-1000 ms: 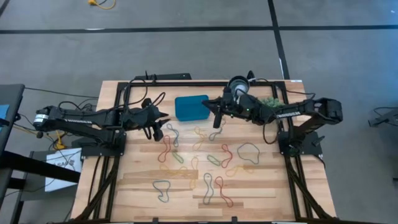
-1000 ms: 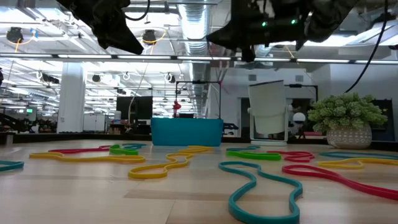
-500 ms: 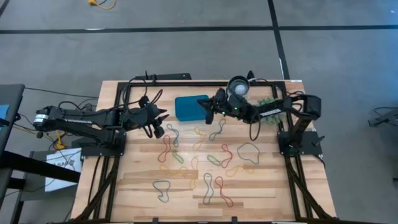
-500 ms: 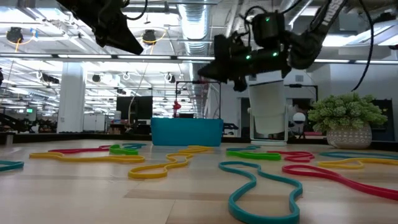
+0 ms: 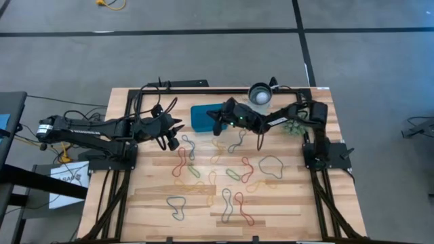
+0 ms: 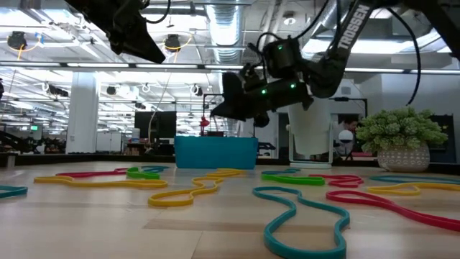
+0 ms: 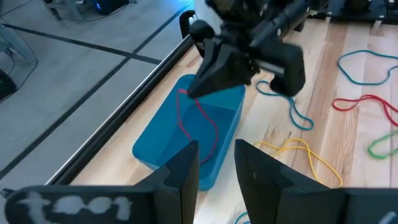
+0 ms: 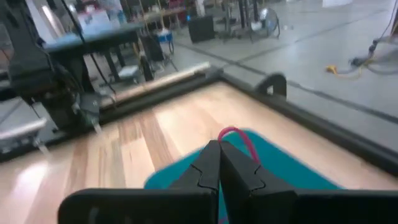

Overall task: Pick and place items into bin
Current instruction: Put the red rubber band into the blue bin

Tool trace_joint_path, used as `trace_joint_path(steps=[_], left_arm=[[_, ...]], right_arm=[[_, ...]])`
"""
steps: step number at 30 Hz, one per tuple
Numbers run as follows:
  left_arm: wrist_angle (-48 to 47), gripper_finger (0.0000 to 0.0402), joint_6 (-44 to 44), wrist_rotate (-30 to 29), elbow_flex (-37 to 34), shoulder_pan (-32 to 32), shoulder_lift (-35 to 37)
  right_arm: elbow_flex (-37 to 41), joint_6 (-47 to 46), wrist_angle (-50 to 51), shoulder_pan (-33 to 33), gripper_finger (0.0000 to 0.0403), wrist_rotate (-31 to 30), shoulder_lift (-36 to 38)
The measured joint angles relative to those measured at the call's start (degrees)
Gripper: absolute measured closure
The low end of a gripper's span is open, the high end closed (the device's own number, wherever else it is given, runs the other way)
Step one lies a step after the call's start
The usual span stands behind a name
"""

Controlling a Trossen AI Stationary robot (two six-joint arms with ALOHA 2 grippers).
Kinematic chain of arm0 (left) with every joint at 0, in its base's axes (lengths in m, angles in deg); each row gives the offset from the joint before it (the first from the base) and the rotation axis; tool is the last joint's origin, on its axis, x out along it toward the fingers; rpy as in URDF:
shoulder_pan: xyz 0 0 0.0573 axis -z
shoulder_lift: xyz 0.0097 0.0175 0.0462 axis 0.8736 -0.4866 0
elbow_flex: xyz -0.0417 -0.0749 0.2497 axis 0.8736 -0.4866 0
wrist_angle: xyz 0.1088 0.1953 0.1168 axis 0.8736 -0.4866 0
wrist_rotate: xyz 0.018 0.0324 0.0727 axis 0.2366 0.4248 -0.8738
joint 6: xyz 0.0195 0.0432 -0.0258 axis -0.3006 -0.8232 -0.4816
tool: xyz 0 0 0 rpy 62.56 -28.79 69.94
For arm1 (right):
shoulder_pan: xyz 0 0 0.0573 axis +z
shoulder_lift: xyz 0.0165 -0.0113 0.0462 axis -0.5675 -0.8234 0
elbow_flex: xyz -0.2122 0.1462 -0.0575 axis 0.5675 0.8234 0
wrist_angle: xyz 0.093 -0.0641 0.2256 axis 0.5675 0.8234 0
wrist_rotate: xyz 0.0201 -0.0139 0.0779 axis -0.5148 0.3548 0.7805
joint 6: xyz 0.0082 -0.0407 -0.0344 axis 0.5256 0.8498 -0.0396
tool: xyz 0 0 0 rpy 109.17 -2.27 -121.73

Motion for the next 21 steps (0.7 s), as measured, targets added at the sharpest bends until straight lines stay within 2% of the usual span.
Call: trace_joint_path(steps=[9, 21], left_arm=[[0.0, 0.0307, 0.0, 0.0, 0.0, 0.0, 0.0], [0.0, 0.0307, 0.0, 0.0, 0.0, 0.0, 0.0]], right_arm=[[-4.06, 0.13, 12.66, -0.02, 0.0391, 0.0, -0.97], [-7.35, 1.63, 21.52, 0.0, 0.0318, 0.02, -0.75]])
